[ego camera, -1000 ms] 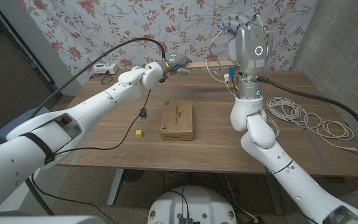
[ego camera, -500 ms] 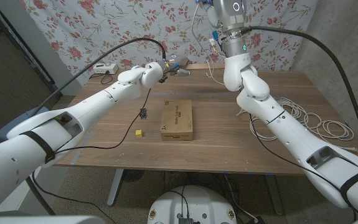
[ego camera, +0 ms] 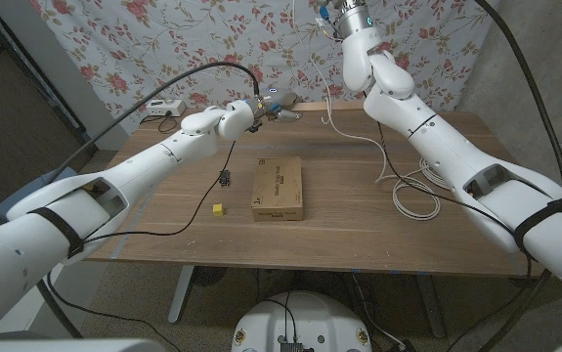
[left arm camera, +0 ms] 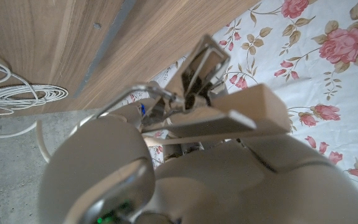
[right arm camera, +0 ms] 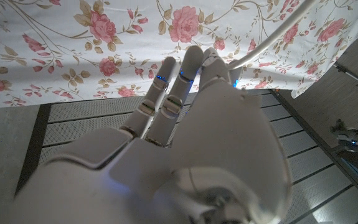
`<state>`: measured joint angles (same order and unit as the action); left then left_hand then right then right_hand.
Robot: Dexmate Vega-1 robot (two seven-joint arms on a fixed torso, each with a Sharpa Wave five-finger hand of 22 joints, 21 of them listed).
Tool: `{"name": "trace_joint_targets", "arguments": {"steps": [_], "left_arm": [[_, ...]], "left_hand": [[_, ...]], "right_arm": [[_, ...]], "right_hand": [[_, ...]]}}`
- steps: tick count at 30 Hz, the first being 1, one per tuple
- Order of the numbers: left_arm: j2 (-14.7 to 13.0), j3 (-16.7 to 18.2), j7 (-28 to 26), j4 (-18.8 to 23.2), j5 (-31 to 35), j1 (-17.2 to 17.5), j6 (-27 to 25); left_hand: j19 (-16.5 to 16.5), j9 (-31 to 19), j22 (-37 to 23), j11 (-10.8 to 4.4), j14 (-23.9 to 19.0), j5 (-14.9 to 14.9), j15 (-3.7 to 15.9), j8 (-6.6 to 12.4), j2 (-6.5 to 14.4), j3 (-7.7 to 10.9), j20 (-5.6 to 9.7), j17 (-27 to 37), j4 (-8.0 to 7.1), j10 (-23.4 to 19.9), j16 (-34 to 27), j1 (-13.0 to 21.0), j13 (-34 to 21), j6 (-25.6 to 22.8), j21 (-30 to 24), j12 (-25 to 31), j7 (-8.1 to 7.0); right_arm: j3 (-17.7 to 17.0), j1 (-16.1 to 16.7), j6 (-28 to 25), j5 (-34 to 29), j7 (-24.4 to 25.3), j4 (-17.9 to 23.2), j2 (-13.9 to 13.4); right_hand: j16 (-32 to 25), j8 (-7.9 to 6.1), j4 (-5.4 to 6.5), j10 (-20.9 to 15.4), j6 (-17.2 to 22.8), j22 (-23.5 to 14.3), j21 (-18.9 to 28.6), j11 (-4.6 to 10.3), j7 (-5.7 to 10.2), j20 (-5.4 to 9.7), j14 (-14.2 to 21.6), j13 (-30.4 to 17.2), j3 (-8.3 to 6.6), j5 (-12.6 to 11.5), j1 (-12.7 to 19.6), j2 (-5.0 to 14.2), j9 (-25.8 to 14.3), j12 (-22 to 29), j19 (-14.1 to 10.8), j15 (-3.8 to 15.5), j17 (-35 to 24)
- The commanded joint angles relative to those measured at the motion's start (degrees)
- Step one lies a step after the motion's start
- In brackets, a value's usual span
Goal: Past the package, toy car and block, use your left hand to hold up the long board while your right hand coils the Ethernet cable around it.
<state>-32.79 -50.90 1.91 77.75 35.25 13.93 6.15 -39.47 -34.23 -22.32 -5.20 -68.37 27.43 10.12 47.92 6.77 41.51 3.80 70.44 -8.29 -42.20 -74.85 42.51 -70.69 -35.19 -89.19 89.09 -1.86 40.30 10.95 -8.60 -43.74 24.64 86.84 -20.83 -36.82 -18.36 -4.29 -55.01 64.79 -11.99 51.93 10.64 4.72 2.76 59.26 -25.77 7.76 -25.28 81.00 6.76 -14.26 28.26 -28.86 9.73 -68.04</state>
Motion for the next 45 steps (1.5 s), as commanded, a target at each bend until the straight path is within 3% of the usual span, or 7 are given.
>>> {"name": "trace_joint_targets", "arguments": {"steps": [1, 10, 14, 22, 25, 32, 45], "left_arm": [[-3.56, 3.29, -1.25, 6.15, -1.52, 4.58, 1.77], [-7.31, 7.47, -0.2, 14.79, -2.37, 10.67, -2.95], [-8.53, 9.03, 0.54, 17.96, -2.72, 13.18, -5.53], [-10.03, 11.48, -0.16, 21.48, -4.13, 16.52, -6.28], [-10.09, 12.02, -0.05, 21.66, -5.21, 16.8, -5.16], [-9.97, 14.92, -1.57, 21.24, -11.04, 18.55, -1.21], [-12.03, 19.91, -0.47, 24.07, -19.66, 22.33, -0.97]], "left_hand": [[0.31, -0.2, -0.06, 0.2, 0.31, 0.43, 0.09, 0.66, 1.53, -0.22, 0.83, 0.07, -0.19, 0.14, -0.53, -0.88, -0.15, -0.43, 0.08, 0.33, -0.29], [0.26, 0.03, 0.21, 0.44, 0.54, 0.64, 0.03, 0.83, 1.54, -0.34, 0.7, 0.04, -0.22, 0.12, -0.98, -0.85, -0.15, -0.35, 0.16, 0.34, -0.16], [0.35, 0.15, 0.15, 0.4, 0.55, 0.71, -0.13, 0.87, 1.56, -0.39, 0.68, 0.03, -0.21, 0.1, -1.17, -0.83, -0.15, -0.32, 0.1, 0.35, -0.26], [0.34, 0.28, 0.15, 0.38, 0.59, 0.84, -0.09, 1.05, 1.59, -0.47, 0.64, 0.02, -0.21, 0.1, -1.51, -0.78, -0.16, -0.35, 0.03, 0.35, -0.14], [0.33, 0.34, 0.19, 0.24, 0.62, 0.87, -0.13, 1.08, 1.6, -0.5, 0.62, 0.02, -0.21, 0.07, -1.61, -0.77, -0.16, -0.35, 0.05, 0.36, -0.21], [0.53, 0.48, 0.02, 0.42, 0.94, 1.03, -0.27, 1.28, 1.63, -0.6, 0.55, 0.01, -0.23, 0.13, -1.95, -0.73, -0.16, -0.26, -0.05, 0.34, -0.12], [0.48, 0.59, 0.29, 0.54, 0.98, 1.21, -0.35, 1.62, 1.68, -0.77, 0.46, -0.01, -0.22, 0.09, -2.56, -0.65, -0.16, -0.16, 0.05, 0.36, -0.14]], "right_arm": [[5.99, -14.14, -4.36, 5.78, -4.77, -20.54, 5.32], [9.93, -20.7, -6.51, 9.92, -2.53, -34.8, 8.76], [10.66, -21.63, -7.55, 12.12, -1.07, -37.59, 8.95], [11.72, -21.44, -13.87, 15.09, -2.62, -37.42, 6.97], [12.14, -21.65, -15.84, 16.75, -5.8, -38.08, 6.21], [14.11, -22.03, -19.83, 20.46, -18.31, -38.64, 3.22], [14.84, -18.8, -26.99, 24.92, -29.56, -34.71, -3.4]], "right_hand": [[0.28, 0.14, -0.11, -6.95, 0.23, 0.02, 0.45, -4.71, -0.02, 8.75, 0.59, -2.5, 0.52, -0.6, 0.19, 0.42, -0.17, 0.16, 0.48, 3.26, -0.26], [0.61, 0.35, -0.06, -6.87, 0.16, 0.07, 0.71, -4.73, -0.01, 8.76, 0.6, -2.57, 0.95, -0.76, 0.4, 0.57, -0.18, -0.13, 0.61, 3.27, -0.27], [0.73, 0.36, -0.02, -6.87, 0.21, 0.09, 0.84, -4.8, 0.1, 8.76, 0.66, -2.62, 1.14, -0.83, 0.48, 0.66, -0.25, -0.24, 0.66, 3.26, -0.29], [0.93, 0.43, 0.04, -6.91, 0.16, 0.13, 1.01, -4.8, 0.13, 8.76, 0.71, -2.76, 1.46, -0.93, 0.59, 0.76, -0.38, -0.35, 0.75, 3.26, -0.32], [1.03, 0.44, 0.03, -6.84, 0.16, 0.15, 1.09, -4.87, 0.17, 8.75, 0.69, -2.82, 1.61, -0.98, 0.67, 0.75, -0.46, -0.44, 0.79, 3.28, -0.34], [1.3, 0.6, 0.07, -6.57, 0.07, 0.2, 1.24, -4.94, 0.09, 8.76, 0.6, -2.96, 1.96, -1.09, 0.82, 0.79, -0.47, -0.68, 0.91, 3.26, -0.34], [1.78, 0.76, 0.06, -6.54, 0.21, 0.32, 1.37, -5.13, 0.13, 8.8, 0.43, -3.08, 2.51, -1.31, 1.17, 0.88, -0.48, -0.99, 1.34, 3.25, -0.31]]}}
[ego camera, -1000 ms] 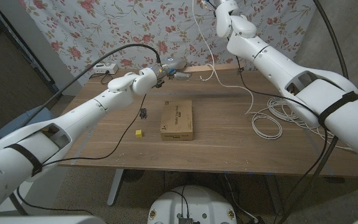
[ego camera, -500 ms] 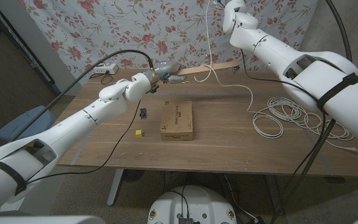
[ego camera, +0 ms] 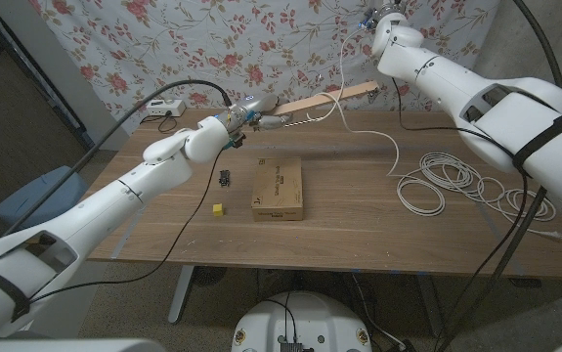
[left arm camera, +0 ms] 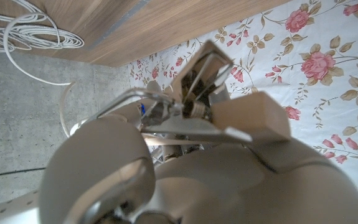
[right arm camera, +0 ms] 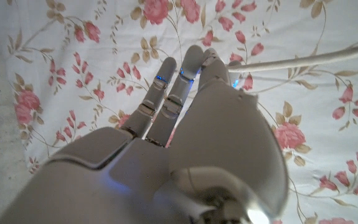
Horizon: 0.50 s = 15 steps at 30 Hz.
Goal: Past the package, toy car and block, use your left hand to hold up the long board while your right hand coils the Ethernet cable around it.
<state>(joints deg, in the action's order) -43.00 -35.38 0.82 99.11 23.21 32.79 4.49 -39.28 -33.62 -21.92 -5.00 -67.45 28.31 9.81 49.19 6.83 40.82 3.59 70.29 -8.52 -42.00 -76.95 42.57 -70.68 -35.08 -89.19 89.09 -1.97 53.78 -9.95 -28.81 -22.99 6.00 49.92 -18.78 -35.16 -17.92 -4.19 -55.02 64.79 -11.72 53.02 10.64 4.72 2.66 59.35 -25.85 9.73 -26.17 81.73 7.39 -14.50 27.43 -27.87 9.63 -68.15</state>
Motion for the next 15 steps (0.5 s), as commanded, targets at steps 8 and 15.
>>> {"name": "trace_joint_targets", "arguments": {"steps": [8, 15], "left_arm": [[-1.99, 5.67, 0.01, 3.43, -9.85, 4.54, 0.95], [-0.54, 6.25, -1.48, 1.71, -12.17, 4.57, 2.63]], "left_hand": [[0.15, 0.09, -0.07, 0.33, 0.09, 0.4, 0.05, 0.54, 1.69, -0.15, 0.67, 0.15, 0.03, -0.09, -0.77, -0.64, -0.17, -0.28, -0.02, 0.36, 0.03], [0.04, 0.12, -0.15, 0.36, 0.05, 0.45, 0.13, 0.73, 1.77, -0.22, 0.77, 0.14, 0.05, -0.17, -1.09, -0.57, -0.17, -0.21, -0.12, 0.39, 0.12]], "right_arm": [[1.79, 3.36, -10.18, 6.6, -16.3, 3.31, -8.11], [1.74, 5.34, -9.37, 9.08, -18.55, 3.59, -9.19]], "right_hand": [[0.41, 0.42, -0.03, -6.64, 0.24, 0.11, 0.31, -5.29, 0.2, 8.91, 0.23, -3.08, 0.85, -0.57, 0.63, 0.33, -0.25, -0.27, 0.66, 3.36, -0.18], [0.67, 0.51, -0.04, -6.63, 0.26, 0.17, 0.44, -5.37, 0.12, 8.86, 0.26, -3.2, 1.16, -0.74, 0.94, 0.49, -0.36, -0.43, 0.81, 3.37, -0.16]]}}
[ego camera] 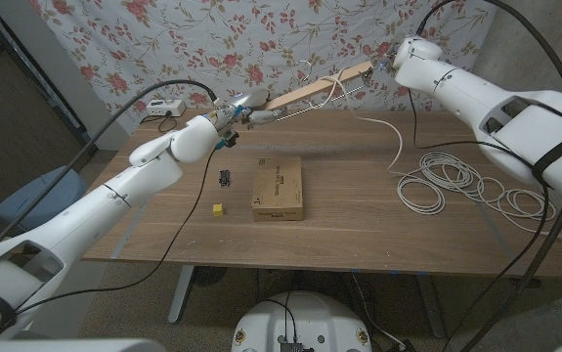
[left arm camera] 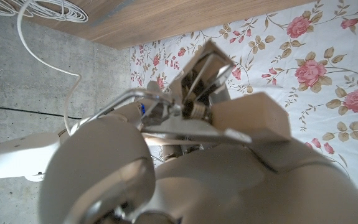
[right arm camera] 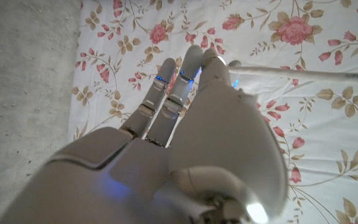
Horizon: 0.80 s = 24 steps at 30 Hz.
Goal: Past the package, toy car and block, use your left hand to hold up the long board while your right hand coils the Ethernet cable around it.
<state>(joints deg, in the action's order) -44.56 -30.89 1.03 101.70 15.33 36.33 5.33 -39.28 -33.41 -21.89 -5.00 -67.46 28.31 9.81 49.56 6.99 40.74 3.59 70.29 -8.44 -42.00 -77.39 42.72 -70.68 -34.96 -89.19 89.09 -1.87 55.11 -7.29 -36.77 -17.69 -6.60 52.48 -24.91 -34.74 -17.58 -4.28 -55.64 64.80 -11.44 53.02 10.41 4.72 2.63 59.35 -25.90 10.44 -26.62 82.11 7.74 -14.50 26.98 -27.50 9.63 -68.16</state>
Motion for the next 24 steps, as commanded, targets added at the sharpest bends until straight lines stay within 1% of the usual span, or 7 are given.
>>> {"name": "trace_joint_targets", "arguments": {"steps": [1, 6, 8, 12, 20, 21, 24], "left_arm": [[1.25, 1.79, -2.01, -1.05, -4.38, 1.04, 1.75], [2.91, 1.97, -4.75, -1.87, -4.24, 1.14, 0.62], [3.3, 1.66, -5.55, -1.58, -3.19, 0.92, -1.03], [3.85, 0.43, -4.98, -1.03, -1.7, -0.34, -4.71], [4.65, -2.87, -3.7, -0.9, 2.63, -3.6, -10.48], [4.95, -3.69, -3.7, -0.87, 4.04, -4.23, -11.66], [5.47, -4.96, -3.59, -0.82, 5.93, -5.19, -13.65]], "left_hand": [[0.03, -0.08, -0.18, 0.39, 0.05, 0.45, 0.05, 0.36, 1.62, -0.15, 0.78, 0.14, -0.03, -0.14, -0.69, -0.72, -0.18, -0.28, -0.13, 0.38, 0.11], [-0.26, -0.07, 0.01, 0.27, 0.01, 0.47, 0.33, 0.46, 1.68, -0.2, 0.9, 0.14, -0.03, -0.24, -0.9, -0.68, -0.18, -0.13, -0.07, 0.41, 0.11], [-0.31, 0.03, 0.0, 0.24, 0.0, 0.48, 0.4, 0.47, 1.71, -0.23, 0.91, 0.13, -0.02, -0.21, -1.01, -0.65, -0.19, -0.07, -0.09, 0.39, 0.11], [-0.42, 0.03, -0.07, 0.29, -0.12, 0.47, 0.67, 0.65, 1.82, -0.27, 1.16, 0.12, -0.02, -0.34, -1.25, -0.58, -0.18, -0.07, -0.15, 0.42, 0.09], [-0.57, -0.04, 0.02, 0.01, -0.14, 0.42, 0.72, 0.93, 1.93, -0.35, 1.31, 0.12, 0.0, -0.43, -1.56, -0.49, -0.19, 0.01, -0.13, 0.43, 0.19], [-0.52, -0.07, -0.18, 0.09, -0.15, 0.41, 0.72, 0.97, 1.94, -0.36, 1.31, 0.11, 0.0, -0.45, -1.6, -0.48, -0.19, 0.05, -0.25, 0.44, 0.12], [-0.59, -0.03, -0.12, 0.0, -0.16, 0.39, 0.8, 1.03, 1.96, -0.4, 1.37, 0.11, 0.0, -0.44, -1.71, -0.45, -0.19, 0.09, -0.22, 0.43, 0.3]], "right_arm": [[0.29, 3.18, -1.25, 4.15, -6.02, 1.39, -3.27], [-0.61, 6.44, 0.59, 5.94, -5.72, 4.33, -4.86], [-0.99, 7.66, 0.99, 6.66, -5.66, 5.12, -5.22], [-2.78, 11.05, 1.75, 8.57, -4.26, 8.09, -6.55], [-6.85, 19.64, 1.13, 11.82, -0.3, 18.13, -11.06], [-8.11, 21.99, 0.64, 12.79, 0.71, 20.71, -12.3], [-10.31, 25.81, -0.51, 14.44, 2.77, 24.72, -14.13]], "right_hand": [[0.27, 0.2, 0.06, -6.02, 0.23, -0.1, 0.46, -5.2, 0.08, 8.88, 0.27, -3.17, 0.49, -0.3, 0.58, 0.15, -0.36, 0.01, 0.45, 3.36, -0.15], [0.43, 0.26, 0.11, -6.1, 0.27, -0.07, 0.56, -5.22, -0.04, 8.83, 0.29, -3.19, 0.72, -0.39, 0.66, 0.24, -0.39, -0.09, 0.49, 3.34, -0.14], [0.49, 0.3, 0.13, -6.14, 0.29, -0.05, 0.61, -5.23, -0.06, 8.82, 0.32, -3.11, 0.82, -0.43, 0.71, 0.27, -0.38, -0.19, 0.5, 3.34, -0.14], [0.57, 0.38, 0.16, -6.26, 0.3, -0.03, 0.68, -5.33, -0.16, 8.8, 0.42, -3.16, 0.98, -0.5, 0.8, 0.34, -0.37, -0.22, 0.52, 3.33, -0.14], [0.7, 0.44, 0.21, -6.4, 0.42, 0.0, 0.83, -5.4, -0.27, 8.77, 0.58, -3.28, 1.27, -0.6, 0.93, 0.44, -0.41, -0.26, 0.53, 3.32, -0.15], [0.72, 0.46, 0.23, -6.42, 0.41, 0.01, 0.85, -5.46, -0.25, 8.77, 0.6, -3.27, 1.32, -0.62, 0.94, 0.45, -0.41, -0.29, 0.53, 3.32, -0.15], [0.81, 0.49, 0.26, -6.44, 0.49, 0.02, 0.93, -5.51, -0.35, 8.77, 0.65, -3.29, 1.49, -0.67, 1.01, 0.48, -0.43, -0.37, 0.54, 3.31, -0.15]]}}
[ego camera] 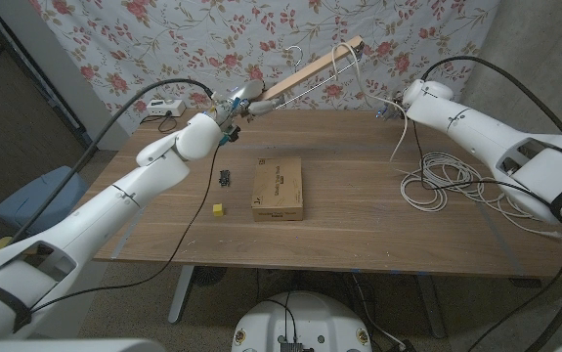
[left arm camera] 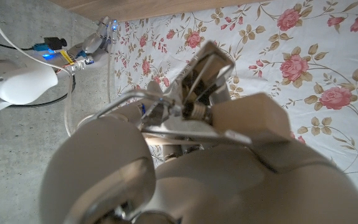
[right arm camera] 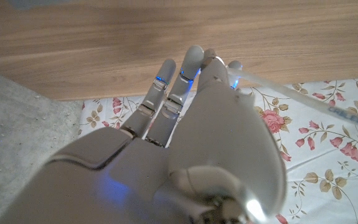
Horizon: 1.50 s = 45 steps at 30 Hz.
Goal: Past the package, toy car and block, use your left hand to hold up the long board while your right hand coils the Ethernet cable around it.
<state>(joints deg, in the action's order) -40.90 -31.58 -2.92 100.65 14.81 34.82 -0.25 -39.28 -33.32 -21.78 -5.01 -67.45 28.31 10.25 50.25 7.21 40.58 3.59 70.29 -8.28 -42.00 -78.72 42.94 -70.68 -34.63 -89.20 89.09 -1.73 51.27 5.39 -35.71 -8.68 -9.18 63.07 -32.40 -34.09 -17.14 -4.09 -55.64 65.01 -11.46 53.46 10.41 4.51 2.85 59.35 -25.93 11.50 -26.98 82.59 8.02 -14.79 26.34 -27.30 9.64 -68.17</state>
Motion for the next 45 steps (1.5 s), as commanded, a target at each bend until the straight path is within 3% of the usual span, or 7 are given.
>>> {"name": "trace_joint_targets", "arguments": {"steps": [1, 12, 20, 26, 32, 41, 45], "left_arm": [[1.97, -4.73, 0.5, 0.23, 7.1, -4.04, -8.74], [4.01, -8.66, 2.02, -2.23, 10.44, -7.65, -10.84], [5.03, -11.03, 1.84, -3.92, 13.54, -9.24, -11.33], [5.74, -11.04, -0.26, -4.64, 14.24, -8.89, -11.38], [6.1, -10.99, -2.01, -5.11, 14.7, -8.48, -11.28], [6.13, -10.51, -3.39, -5.77, 14.26, -8.14, -10.62], [6.33, -10.58, -3.7, -6.71, 13.92, -8.44, -9.71]], "left_hand": [[-0.67, -0.22, -0.16, 0.04, -0.22, 0.37, 0.41, 0.42, 1.76, -0.26, 1.35, 0.1, -0.15, -0.44, -0.44, -0.66, -0.19, -0.2, -0.19, 0.43, 0.04], [-0.95, 0.04, -0.34, -0.14, -0.25, 0.25, 0.76, 0.7, 1.88, -0.39, 1.57, 0.11, -0.15, -0.53, -0.89, -0.52, -0.21, -0.23, -0.34, 0.44, 0.05], [-0.98, 0.06, -0.38, -0.12, -0.15, 0.18, 0.69, 0.91, 1.92, -0.47, 1.62, 0.11, -0.16, -0.72, -1.16, -0.44, -0.21, -0.03, -0.29, 0.49, -0.07], [-1.12, 0.32, -0.19, -0.12, -0.15, 0.14, 0.79, 1.0, 1.95, -0.52, 1.64, 0.11, -0.18, -0.64, -1.38, -0.38, -0.21, -0.08, -0.14, 0.46, -0.1], [-1.08, 0.32, -0.39, -0.17, 0.05, 0.1, 0.77, 1.13, 1.99, -0.56, 1.71, 0.11, -0.18, -0.66, -1.53, -0.32, -0.21, 0.16, -0.24, 0.46, -0.11], [-1.11, 0.5, -0.36, -0.26, 0.07, 0.03, 0.96, 1.34, 2.01, -0.63, 1.72, 0.1, -0.22, -0.6, -1.8, -0.26, -0.23, 0.14, -0.17, 0.46, -0.1], [-1.17, 0.48, -0.37, -0.32, 0.02, 0.0, 0.95, 1.48, 2.03, -0.67, 1.78, 0.1, -0.23, -0.7, -1.96, -0.23, -0.23, 0.22, -0.18, 0.48, -0.18]], "right_arm": [[-7.11, 14.32, -1.87, 5.88, 5.97, 15.39, -7.29], [-18.57, 30.75, -2.86, 13.0, 19.24, 30.06, -12.69], [-22.49, 39.01, -7.81, 11.1, 34.12, 37.62, -12.01], [-22.58, 41.65, -14.46, 5.8, 47.56, 38.89, -6.81], [-22.31, 42.15, -18.74, 1.26, 58.29, 36.26, -0.4], [-26.11, 44.29, -18.11, -2.75, 73.18, 31.31, 9.35], [-31.72, 46.75, -14.81, -13.18, 73.18, 28.65, 17.05]], "right_hand": [[0.18, 0.08, 0.07, -6.47, 0.26, 0.04, 0.5, -5.56, -0.16, 8.55, 0.66, -3.26, 0.47, -0.32, 0.54, 0.21, -0.14, 0.26, 0.34, 3.31, -0.14], [0.43, 0.23, 0.15, -6.58, 0.28, 0.07, 0.74, -5.59, -0.41, 8.56, 0.79, -3.38, 0.92, -0.47, 0.77, 0.36, -0.23, 0.09, 0.37, 3.31, -0.15], [0.54, 0.34, 0.16, -6.72, 0.24, 0.1, 0.91, -5.68, -0.57, 8.58, 1.05, -3.46, 1.19, -0.58, 1.09, 0.53, -0.37, -0.02, 0.42, 3.33, -0.17], [0.6, 0.41, 0.19, -7.03, 0.3, 0.09, 1.06, -5.71, -0.58, 8.55, 1.23, -3.48, 1.37, -0.63, 1.25, 0.62, -0.4, -0.02, 0.38, 3.34, -0.2], [0.68, 0.49, 0.26, -7.26, 0.41, 0.09, 1.2, -5.61, -0.72, 8.57, 1.42, -3.61, 1.61, -0.66, 1.36, 0.69, -0.41, -0.02, 0.42, 3.3, -0.22], [0.76, 0.61, 0.27, -7.35, 0.57, 0.1, 1.37, -5.56, -0.77, 8.59, 1.67, -3.77, 1.96, -0.71, 1.65, 0.68, -0.42, -0.12, 0.56, 3.35, -0.29], [0.81, 0.63, 0.32, -7.45, 0.69, 0.1, 1.46, -5.58, -0.77, 8.58, 1.76, -3.72, 2.13, -0.73, 1.71, 0.72, -0.46, -0.21, 0.59, 3.33, -0.32]]}}
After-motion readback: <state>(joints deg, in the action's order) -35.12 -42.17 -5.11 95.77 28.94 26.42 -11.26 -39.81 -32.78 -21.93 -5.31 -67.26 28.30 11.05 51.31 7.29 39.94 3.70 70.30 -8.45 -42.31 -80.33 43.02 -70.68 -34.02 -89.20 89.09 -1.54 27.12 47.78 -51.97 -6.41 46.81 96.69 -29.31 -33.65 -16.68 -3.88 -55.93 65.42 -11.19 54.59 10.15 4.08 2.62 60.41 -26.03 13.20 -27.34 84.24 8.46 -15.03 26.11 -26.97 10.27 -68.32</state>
